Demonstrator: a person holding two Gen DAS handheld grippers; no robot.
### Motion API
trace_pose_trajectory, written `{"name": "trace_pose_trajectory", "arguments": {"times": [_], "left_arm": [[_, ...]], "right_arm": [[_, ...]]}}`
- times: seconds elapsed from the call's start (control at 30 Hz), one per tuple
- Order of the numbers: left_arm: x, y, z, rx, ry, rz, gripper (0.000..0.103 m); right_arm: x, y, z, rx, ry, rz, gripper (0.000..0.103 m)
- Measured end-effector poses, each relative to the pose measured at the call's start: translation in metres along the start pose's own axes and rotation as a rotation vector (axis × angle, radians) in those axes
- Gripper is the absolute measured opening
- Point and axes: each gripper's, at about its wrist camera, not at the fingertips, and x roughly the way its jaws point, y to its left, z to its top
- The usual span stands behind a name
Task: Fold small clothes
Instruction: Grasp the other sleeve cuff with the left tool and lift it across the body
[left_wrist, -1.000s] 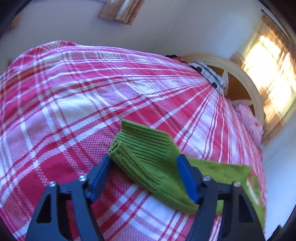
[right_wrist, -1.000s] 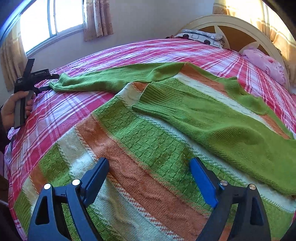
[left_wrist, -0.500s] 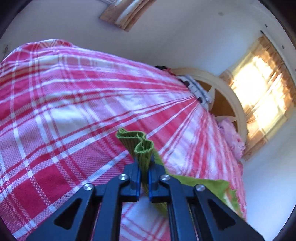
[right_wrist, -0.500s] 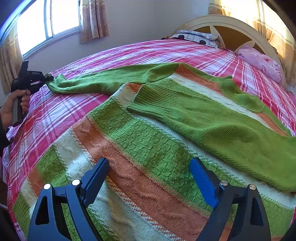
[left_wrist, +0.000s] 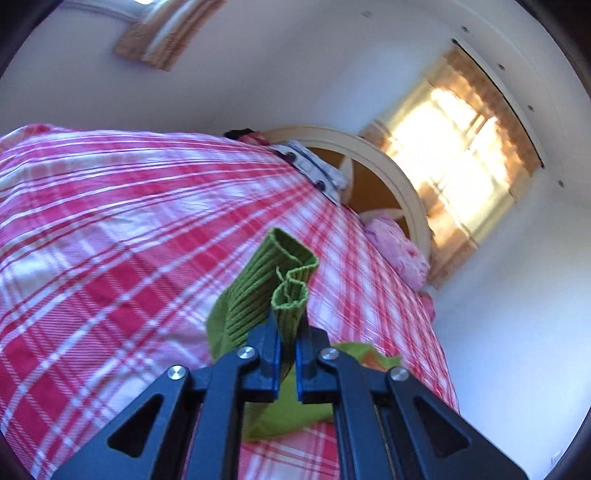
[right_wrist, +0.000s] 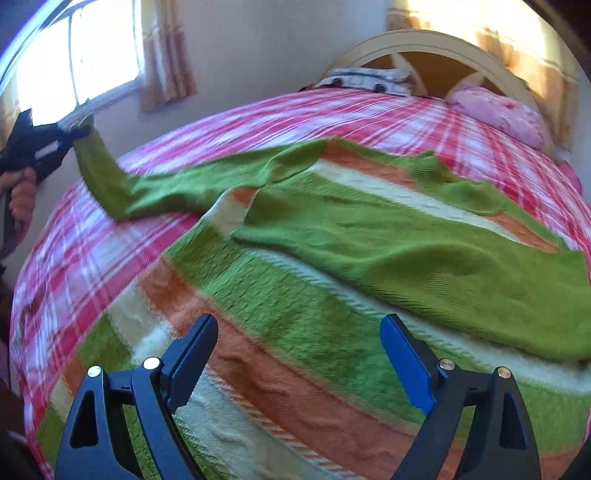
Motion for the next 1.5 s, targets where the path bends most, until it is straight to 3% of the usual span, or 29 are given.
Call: {"name": "trace_pose_trajectory", "arguments": {"times": [0.07,0.17,0.3,0.5,0.77,1.23,1.5], "left_arm": [[0.003,-0.015,0.002,0.021,0.006,-0.025,0.005],[0.006,-0.038,0.004,0.048,0.005,-0.063,0.005],[0.014,-0.071,0.004,0.08,0.016,-0.095,0.005],[0.025,-0.111,-0.004,0.121,0.028,-0.144,0.005],[0.039,-0.156,-0.024,0.181,0.08,-0.155,0.005],[0.051,-0.266,-0.043,0.26,0.09,-0.304,0.005],[0.069,-0.32,-0.078,0.283,0.131,-0.365,0.005]], "right_arm": [[-0.011,-0.007,-0.002,0.063,-0.007,-0.017,0.09],[-0.028,-0.019,-0.014,0.151,-0.016,0.041,0.09],[-0.045,-0.026,-0.034,0.172,-0.011,-0.012,0.09],[-0.076,-0.025,-0.058,0.184,-0.03,0.01,0.09],[-0.087,-0.024,-0.079,0.169,-0.023,-0.018,0.09],[-0.102,-0.045,-0.093,0.273,-0.083,0.014,0.09],[-0.105,-0.052,-0.1,0.323,-0.1,0.045,0.09]]}}
